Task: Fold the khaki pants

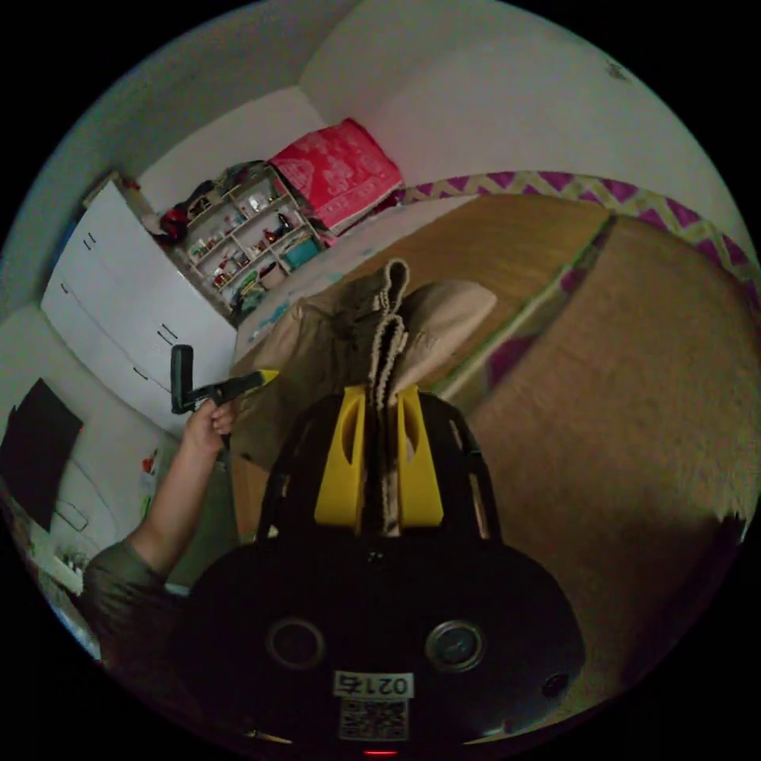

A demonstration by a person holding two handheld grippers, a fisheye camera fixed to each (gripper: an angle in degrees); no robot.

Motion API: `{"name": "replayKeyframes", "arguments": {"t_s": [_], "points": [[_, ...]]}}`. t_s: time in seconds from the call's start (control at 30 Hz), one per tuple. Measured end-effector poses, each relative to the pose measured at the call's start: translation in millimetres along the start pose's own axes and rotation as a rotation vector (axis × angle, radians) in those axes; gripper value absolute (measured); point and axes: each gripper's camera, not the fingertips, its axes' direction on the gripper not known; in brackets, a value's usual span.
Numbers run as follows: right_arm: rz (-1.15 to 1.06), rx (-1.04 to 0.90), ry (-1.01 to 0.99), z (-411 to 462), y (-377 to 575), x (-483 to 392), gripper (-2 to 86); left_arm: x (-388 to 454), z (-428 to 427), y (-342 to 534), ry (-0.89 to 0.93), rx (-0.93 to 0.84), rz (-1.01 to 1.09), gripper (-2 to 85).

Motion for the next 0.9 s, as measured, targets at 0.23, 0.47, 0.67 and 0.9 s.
{"name": "replayKeyframes", "arguments": {"t_s": [0.23, 0.47, 0.67, 0.9], "points": [[-0.101, -0.127, 0.189, 54.1, -6.3, -46.5, 8.3, -70.8, -17.6, 29.4, -0.124, -0.061, -0.169, 16.6], [-0.240, -0.131, 0.303, 10.2, 129.1, -58.5, 7.9, 68.4, -13.8, 136.1, -0.011, -0.122, 0.179, 14.6], [-0.046, -0.107, 0.397, -55.3, 262.4, -28.3, 12.1, 231.8, 12.7, 248.0, 0.197, -0.212, 0.380, 14.4], [0.364, -0.112, 0.753, -111.5, 383.2, 31.3, 28.1, 357.6, 102.0, 334.4, 0.040, -0.394, 0.386, 28.4]]}}
